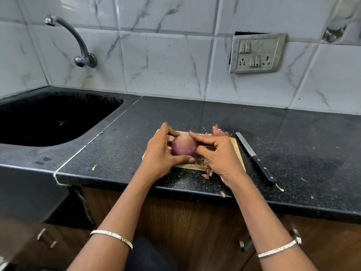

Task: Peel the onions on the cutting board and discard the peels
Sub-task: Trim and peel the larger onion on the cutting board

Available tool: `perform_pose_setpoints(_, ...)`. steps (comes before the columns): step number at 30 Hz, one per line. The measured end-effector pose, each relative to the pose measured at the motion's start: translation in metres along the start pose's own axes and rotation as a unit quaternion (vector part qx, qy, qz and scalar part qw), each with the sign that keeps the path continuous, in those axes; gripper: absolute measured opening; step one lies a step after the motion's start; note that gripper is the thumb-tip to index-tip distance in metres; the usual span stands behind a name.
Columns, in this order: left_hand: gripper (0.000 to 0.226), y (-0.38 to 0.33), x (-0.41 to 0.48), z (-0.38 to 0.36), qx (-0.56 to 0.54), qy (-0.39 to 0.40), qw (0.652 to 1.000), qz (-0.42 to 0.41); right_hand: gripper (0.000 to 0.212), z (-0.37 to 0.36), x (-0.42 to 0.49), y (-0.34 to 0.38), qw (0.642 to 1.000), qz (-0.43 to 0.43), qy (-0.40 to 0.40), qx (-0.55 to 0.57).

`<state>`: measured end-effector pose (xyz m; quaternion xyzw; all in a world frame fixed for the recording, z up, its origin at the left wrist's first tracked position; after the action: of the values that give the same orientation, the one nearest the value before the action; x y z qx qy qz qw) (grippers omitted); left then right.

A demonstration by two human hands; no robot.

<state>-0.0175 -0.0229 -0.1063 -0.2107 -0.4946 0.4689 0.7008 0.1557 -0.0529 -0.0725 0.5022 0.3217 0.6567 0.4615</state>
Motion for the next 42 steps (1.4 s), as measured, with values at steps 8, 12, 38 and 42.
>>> perform_pose_setpoints(8,0.072,-0.001,0.0,0.0,0.012,-0.012,1.0,-0.009,0.036,0.001,-0.001,-0.001,1.0,-0.002,-0.013,0.001)
perform_pose_setpoints(12,0.072,-0.001,-0.001,0.001,0.015,-0.015,1.0,-0.008,0.036,0.001,-0.002,0.0,1.0,-0.002,-0.012,0.01)
perform_pose_setpoints(38,0.07,-0.003,-0.002,0.001,0.013,-0.005,1.0,0.006,0.027,0.003,-0.001,-0.009,0.999,0.015,-0.025,-0.029)
perform_pose_setpoints(42,0.071,-0.008,-0.004,0.003,-0.009,-0.009,1.0,0.015,0.03,0.002,-0.001,-0.005,0.998,0.03,-0.008,-0.047)
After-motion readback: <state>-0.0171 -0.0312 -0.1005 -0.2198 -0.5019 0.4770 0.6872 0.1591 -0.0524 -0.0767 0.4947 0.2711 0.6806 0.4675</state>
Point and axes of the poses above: each hand's wrist, its own x-axis towards the middle knuckle, its own z-axis out of the back of the hand, y = z × x, the point moved 3 cm from there along x, towards the middle knuckle, and after that the axes turned 2 degrees about -z, right-handed, at the moved point
